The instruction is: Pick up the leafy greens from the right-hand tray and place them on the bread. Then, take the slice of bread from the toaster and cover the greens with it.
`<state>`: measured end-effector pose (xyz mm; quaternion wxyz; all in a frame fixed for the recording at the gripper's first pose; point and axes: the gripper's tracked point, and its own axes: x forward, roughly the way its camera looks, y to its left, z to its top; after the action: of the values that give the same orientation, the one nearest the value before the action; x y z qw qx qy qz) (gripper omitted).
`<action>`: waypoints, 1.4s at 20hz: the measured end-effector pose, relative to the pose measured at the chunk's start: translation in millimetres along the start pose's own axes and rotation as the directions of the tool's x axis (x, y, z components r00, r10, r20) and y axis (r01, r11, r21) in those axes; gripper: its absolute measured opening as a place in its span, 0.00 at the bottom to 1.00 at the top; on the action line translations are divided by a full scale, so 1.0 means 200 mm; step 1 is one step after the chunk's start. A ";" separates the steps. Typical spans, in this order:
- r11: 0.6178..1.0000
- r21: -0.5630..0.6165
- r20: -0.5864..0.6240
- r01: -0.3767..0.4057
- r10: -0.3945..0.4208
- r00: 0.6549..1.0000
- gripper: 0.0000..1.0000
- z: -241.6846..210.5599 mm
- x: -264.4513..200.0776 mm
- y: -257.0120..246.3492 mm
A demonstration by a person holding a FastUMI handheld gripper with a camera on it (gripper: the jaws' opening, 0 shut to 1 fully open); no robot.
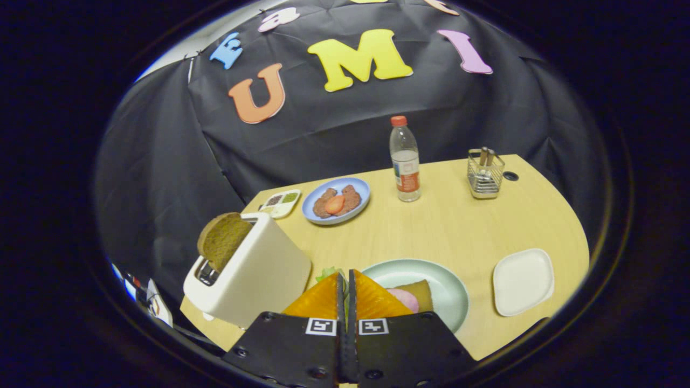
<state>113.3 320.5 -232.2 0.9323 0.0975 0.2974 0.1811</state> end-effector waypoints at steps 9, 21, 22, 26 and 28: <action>0.993 -0.046 0.000 0.111 -0.111 0.994 0.37 0.00 0.00 -0.22; 0.968 -0.118 0.193 0.222 -0.197 0.961 0.97 0.23 -0.38 -0.26; 0.965 -0.128 0.217 0.228 -0.197 0.956 0.97 0.26 -0.43 -0.23; 0.959 -0.179 0.291 0.221 -0.163 0.943 0.96 0.38 -0.56 -0.01; 0.959 -0.202 0.314 0.196 -0.127 0.941 0.96 0.40 -0.60 0.16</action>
<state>61.2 296.0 -95.5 0.9831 -0.0100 0.1376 0.1200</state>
